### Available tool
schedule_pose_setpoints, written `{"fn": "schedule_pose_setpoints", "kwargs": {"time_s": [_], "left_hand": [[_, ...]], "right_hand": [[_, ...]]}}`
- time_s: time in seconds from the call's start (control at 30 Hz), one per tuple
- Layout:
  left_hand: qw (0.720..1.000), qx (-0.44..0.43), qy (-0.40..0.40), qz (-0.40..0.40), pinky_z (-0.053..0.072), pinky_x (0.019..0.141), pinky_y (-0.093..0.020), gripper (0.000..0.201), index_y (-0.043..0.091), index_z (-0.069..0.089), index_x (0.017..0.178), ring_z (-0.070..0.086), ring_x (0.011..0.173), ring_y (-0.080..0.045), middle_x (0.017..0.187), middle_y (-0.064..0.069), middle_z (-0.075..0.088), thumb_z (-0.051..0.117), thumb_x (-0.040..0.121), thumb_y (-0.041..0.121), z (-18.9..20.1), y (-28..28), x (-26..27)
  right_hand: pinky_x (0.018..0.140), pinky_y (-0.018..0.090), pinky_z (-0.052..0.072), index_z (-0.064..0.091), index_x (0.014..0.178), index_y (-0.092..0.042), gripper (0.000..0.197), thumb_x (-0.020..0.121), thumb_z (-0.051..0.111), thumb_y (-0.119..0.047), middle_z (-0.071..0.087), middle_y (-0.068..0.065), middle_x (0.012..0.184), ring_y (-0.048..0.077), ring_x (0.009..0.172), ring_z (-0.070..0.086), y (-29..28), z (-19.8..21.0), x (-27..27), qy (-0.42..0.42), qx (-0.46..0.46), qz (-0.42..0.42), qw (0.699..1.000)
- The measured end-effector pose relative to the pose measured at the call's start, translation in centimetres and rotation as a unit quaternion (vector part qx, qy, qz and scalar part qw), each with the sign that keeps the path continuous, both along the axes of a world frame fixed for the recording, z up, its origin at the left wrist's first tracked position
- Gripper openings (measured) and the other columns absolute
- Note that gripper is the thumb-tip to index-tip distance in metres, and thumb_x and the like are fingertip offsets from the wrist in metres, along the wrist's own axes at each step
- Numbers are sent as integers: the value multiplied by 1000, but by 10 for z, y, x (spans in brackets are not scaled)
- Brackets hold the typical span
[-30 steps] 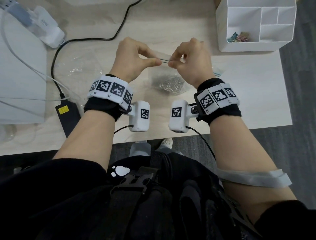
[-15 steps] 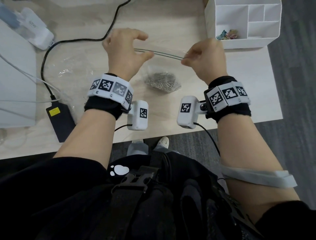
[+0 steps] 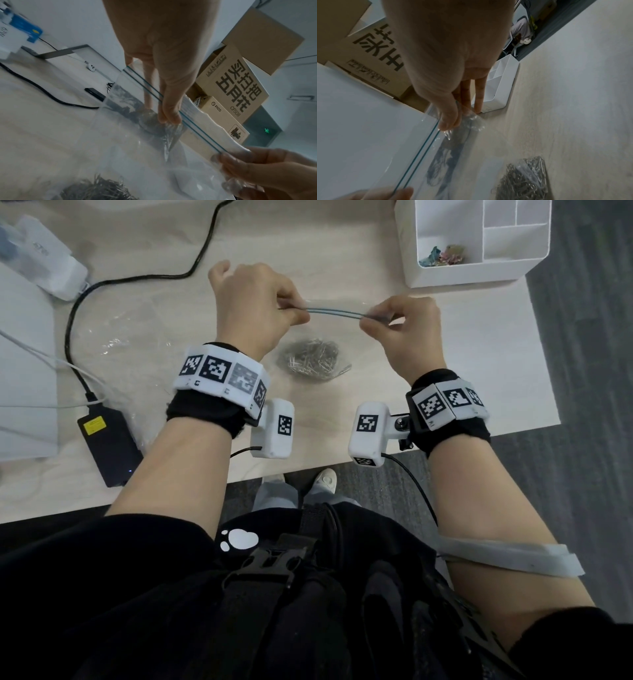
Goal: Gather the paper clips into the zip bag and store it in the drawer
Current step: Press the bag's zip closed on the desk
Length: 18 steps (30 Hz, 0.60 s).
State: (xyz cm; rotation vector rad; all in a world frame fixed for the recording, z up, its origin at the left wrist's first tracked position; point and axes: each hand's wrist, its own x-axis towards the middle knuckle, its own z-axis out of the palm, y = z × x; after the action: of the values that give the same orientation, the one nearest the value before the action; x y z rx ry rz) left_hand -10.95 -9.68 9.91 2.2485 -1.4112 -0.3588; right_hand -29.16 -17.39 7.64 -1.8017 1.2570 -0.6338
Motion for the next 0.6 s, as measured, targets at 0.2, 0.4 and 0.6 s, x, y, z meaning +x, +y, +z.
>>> {"fn": "schedule_pose_setpoints", "kwargs": {"time_s": [0.2,0.4,0.6], "left_hand": [[988,2,130,80,46,94,-30,68,28,56,119,61,94,-12,105,6,61,85,59,34,-16,15,20],[947,-65,303,80,51,79,-19,23,18,70,97,64,80,2,80,19,70,74,77,27,-38,24,17],[923,-89,375,14,48,76,-12,15,8,67,85,70,75,-4,66,22,70,57,92,16,-40,24,20]], "right_hand": [[65,16,47,70,77,-6,7,74,74,-12,57,-13,63,-8,57,51,0,-9,-3,-53,24,-7,998],[65,27,48,59,58,-6,24,68,78,-17,56,-6,59,10,62,53,2,-22,-3,-109,58,-25,992],[75,26,49,68,74,-8,9,73,76,-14,64,-6,71,13,75,60,8,-24,4,-179,88,-47,979]]}}
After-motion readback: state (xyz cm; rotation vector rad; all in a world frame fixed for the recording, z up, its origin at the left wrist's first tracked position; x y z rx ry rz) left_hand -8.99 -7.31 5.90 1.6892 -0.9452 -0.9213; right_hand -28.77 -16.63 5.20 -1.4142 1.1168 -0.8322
